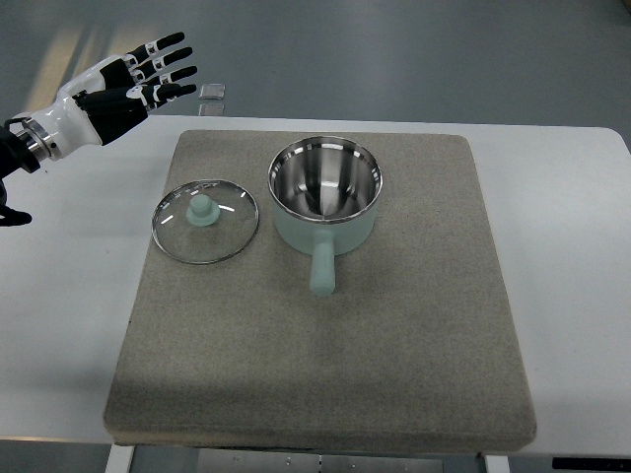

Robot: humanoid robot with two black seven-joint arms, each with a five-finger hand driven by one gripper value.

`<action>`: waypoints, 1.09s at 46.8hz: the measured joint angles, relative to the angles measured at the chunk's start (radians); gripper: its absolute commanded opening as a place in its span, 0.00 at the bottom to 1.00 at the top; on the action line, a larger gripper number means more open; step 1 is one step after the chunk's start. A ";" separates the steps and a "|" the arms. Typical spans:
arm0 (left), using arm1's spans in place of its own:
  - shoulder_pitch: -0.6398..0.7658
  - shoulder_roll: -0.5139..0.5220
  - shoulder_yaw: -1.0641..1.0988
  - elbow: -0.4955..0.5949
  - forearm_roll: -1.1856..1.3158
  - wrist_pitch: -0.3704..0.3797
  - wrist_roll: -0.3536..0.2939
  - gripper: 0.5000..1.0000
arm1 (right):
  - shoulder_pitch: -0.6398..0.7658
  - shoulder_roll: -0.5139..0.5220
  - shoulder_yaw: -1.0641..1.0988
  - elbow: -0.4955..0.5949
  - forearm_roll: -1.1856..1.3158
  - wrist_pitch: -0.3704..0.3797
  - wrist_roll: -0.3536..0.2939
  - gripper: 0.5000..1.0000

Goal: Place lid left of pot with left hand

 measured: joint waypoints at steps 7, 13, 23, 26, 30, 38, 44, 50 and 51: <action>0.009 -0.001 -0.017 0.002 -0.052 -0.011 0.028 0.99 | 0.001 0.000 0.000 0.000 0.000 0.000 0.000 0.84; 0.008 -0.001 -0.017 0.028 -0.102 -0.028 0.053 0.99 | 0.000 0.000 0.000 0.000 0.000 0.000 0.000 0.84; -0.007 -0.004 -0.017 0.074 -0.114 -0.075 0.055 0.99 | 0.000 0.000 0.000 0.000 0.000 0.000 -0.001 0.84; -0.007 -0.004 -0.017 0.082 -0.129 -0.077 0.055 0.99 | 0.001 0.000 0.000 0.000 0.000 0.000 -0.001 0.84; -0.001 -0.004 -0.017 0.084 -0.144 -0.078 0.054 0.99 | 0.001 0.000 0.000 0.000 0.000 -0.001 0.000 0.84; 0.003 -0.006 -0.014 0.085 -0.146 -0.078 0.054 0.99 | 0.001 0.000 0.000 0.000 0.000 -0.001 0.000 0.84; 0.004 -0.007 -0.006 0.090 -0.145 -0.076 0.055 0.99 | 0.000 0.000 0.000 0.000 0.000 0.000 0.000 0.84; 0.003 -0.024 -0.004 0.094 -0.142 -0.073 0.055 0.99 | 0.000 0.000 0.000 0.000 0.000 0.000 0.000 0.84; 0.002 -0.026 -0.004 0.097 -0.142 -0.073 0.055 0.99 | 0.000 0.000 0.000 0.000 0.000 0.000 0.000 0.84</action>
